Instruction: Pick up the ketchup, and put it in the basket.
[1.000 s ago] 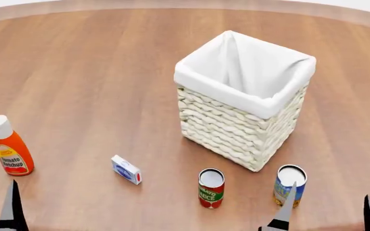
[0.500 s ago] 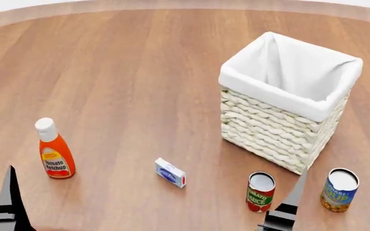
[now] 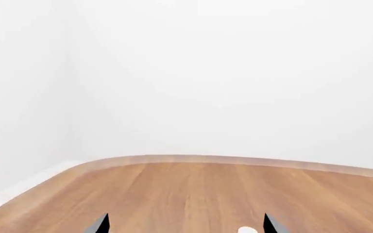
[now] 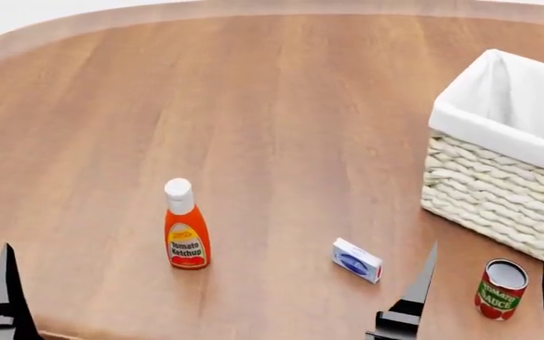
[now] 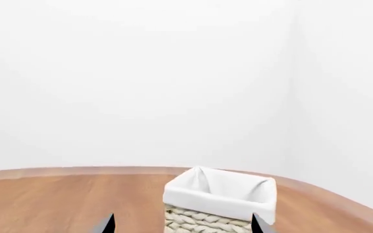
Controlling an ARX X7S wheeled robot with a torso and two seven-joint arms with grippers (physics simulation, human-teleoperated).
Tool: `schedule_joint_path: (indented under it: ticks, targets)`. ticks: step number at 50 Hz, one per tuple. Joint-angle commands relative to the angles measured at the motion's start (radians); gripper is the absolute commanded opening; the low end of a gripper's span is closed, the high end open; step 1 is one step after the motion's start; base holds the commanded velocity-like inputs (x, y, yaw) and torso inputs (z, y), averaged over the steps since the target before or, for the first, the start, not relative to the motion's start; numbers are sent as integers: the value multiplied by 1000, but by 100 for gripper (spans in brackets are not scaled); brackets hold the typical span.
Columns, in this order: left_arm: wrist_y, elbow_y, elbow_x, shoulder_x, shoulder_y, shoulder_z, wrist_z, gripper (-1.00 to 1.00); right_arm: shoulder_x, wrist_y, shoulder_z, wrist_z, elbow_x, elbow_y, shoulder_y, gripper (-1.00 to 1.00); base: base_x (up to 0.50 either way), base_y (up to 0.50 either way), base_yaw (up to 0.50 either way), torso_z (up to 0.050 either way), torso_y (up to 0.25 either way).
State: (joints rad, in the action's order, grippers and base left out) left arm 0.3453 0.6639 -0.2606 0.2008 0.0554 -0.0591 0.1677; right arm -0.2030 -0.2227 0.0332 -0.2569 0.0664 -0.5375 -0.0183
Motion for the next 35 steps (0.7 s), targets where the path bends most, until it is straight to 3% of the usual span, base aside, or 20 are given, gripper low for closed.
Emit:
schedule_joint_path:
  ticks: [1, 9, 29, 35]
  targets:
    - [-8, 8, -7, 12, 13, 3, 15, 100, -10, -4, -28, -8, -24, 6, -4, 100, 0, 8, 0, 0, 0]
    - [-15, 11, -13, 20, 20, 8, 25, 100, -17, -6, -20, 6, 17, -9, -13, 100, 0, 0, 0, 0, 0]
    - [-26, -9, -13, 37, 8, 41, 41, 100, -24, 0, -20, -21, 4, -2, -8, 100, 494, 0, 0, 0, 0]
    - [-29, -15, -15, 41, 5, 47, 46, 100, -25, -2, -17, -32, 2, -8, -8, 100, 53, 0, 0, 0, 0]
